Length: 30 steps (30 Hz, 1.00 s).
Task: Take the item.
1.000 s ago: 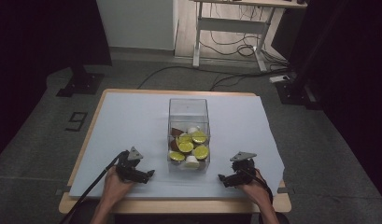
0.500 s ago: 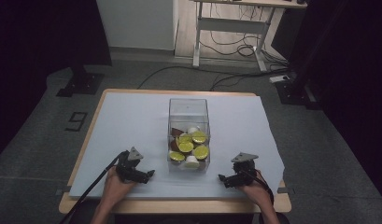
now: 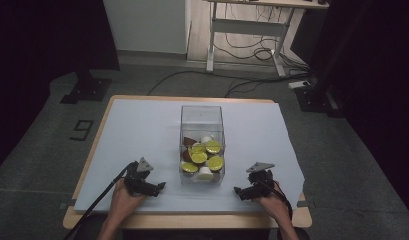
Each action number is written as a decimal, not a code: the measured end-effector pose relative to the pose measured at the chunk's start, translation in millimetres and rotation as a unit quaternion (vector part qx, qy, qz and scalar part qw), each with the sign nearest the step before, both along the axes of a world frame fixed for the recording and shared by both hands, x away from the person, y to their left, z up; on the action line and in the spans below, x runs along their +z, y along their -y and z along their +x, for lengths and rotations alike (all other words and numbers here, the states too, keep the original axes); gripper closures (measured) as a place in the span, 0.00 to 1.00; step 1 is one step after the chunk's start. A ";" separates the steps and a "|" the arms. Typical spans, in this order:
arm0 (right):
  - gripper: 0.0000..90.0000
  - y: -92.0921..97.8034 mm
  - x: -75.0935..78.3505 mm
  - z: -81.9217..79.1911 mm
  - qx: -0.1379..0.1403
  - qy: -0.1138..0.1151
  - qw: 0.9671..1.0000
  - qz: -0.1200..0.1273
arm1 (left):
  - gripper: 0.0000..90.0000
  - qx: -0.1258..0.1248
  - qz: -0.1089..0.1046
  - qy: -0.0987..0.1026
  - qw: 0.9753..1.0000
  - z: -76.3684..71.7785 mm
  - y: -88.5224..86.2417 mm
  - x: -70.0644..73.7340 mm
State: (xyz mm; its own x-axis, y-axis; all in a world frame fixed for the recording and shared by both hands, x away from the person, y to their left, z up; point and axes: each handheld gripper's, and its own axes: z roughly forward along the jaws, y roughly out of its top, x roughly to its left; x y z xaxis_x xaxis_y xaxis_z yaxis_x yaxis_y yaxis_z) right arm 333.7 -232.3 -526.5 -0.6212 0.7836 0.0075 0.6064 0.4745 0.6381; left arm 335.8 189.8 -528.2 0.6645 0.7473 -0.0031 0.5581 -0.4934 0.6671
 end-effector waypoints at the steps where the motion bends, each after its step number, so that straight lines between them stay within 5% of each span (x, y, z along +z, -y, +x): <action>1: 0.00 0.0 1.0 -0.1 0.002 0.002 1.000 0.000 | 0.03 0.000 0.000 0.000 1.000 0.0 0.0 0.0; 18: 0.00 -6.9 24.8 -4.8 0.015 0.009 0.999 0.044 | 0.03 0.000 0.000 0.000 1.000 -0.1 0.0 0.0; 30: 0.00 -16.2 52.2 -10.4 0.021 0.035 0.997 0.063 | 0.03 0.000 0.000 0.000 1.000 -0.1 -0.1 0.0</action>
State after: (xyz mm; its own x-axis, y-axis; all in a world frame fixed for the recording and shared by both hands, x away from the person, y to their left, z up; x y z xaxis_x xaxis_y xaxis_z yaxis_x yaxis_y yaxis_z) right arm 323.2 -216.1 -474.3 -0.6559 0.7525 0.0595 0.5394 0.4121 0.7343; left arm 335.7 189.9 -528.1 0.6646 0.7472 -0.0032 0.5583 -0.4937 0.6668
